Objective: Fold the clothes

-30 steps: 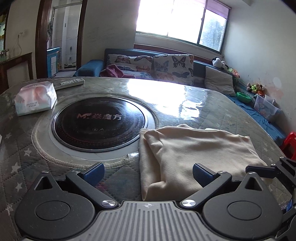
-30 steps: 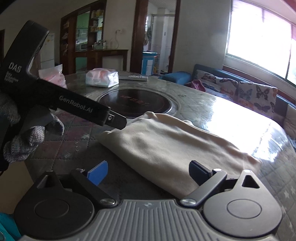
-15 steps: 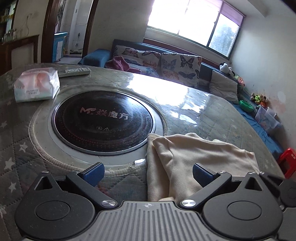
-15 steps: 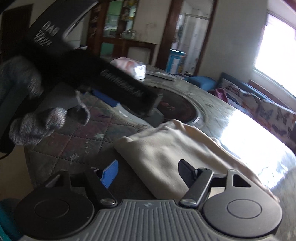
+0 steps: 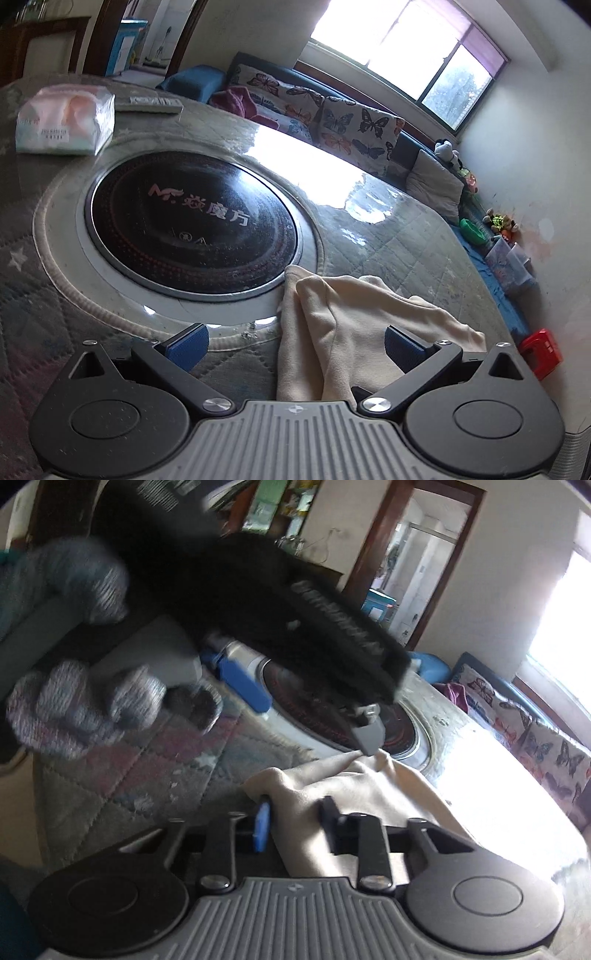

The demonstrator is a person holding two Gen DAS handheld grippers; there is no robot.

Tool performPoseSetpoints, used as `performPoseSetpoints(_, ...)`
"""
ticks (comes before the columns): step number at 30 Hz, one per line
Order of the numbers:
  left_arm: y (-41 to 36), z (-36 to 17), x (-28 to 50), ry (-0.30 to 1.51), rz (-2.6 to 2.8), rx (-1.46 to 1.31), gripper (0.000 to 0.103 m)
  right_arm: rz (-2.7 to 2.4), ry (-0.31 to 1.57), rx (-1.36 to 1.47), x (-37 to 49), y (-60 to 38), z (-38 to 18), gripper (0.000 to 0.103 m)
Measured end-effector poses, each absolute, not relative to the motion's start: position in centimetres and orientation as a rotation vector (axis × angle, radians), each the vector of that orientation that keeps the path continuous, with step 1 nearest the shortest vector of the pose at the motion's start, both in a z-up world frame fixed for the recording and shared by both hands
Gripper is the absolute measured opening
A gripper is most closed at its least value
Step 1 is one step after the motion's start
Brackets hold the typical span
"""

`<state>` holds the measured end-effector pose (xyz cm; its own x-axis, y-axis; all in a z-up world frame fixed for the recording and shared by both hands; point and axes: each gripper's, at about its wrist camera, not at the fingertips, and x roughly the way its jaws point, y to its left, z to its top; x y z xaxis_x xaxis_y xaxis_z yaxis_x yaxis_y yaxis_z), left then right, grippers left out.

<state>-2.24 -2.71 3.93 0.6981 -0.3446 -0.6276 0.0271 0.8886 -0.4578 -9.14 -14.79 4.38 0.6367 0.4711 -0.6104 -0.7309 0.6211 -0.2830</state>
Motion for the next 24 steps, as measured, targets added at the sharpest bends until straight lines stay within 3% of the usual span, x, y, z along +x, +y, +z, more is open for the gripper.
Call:
performPoseSetpoints(12, -3.4, 2.4, -0.3, 0.875, -0.285, -0.726, 0.098, 0.759, 0.541, -0.190, -7.2, -20.1, 8.4, 0.016)
performPoseSetpoints(15, -3.3, 1.3, 0.2, 0.901, -0.310, -0.828, 0.084, 0.775, 0.541, -0.174, -7.1, -20.9, 8.1, 0.016)
performPoseSetpoints(17, -3.3, 0.7, 0.5, 0.912, -0.324, -0.872, 0.067, 0.791, 0.543, -0.174, -7.2, -21.1, 7.7, 0.016)
performPoseSetpoints(19, -3.4, 0.2, 0.6, 0.918, -0.338, -0.882, 0.041, 0.801, 0.546, -0.175, -7.2, -21.3, 7.5, 0.016)
performPoseSetpoints(21, -3.4, 0.0, 0.7, 0.922, -0.322, -0.858, 0.025, 0.801, 0.553, -0.165, -7.3, -21.5, 7.3, 0.018)
performPoseSetpoints(24, -3.1, -0.1, 0.8, 0.925, -0.317, -0.831, 0.018, 0.781, 0.571, -0.099, -7.6, -22.9, 7.0, 0.025)
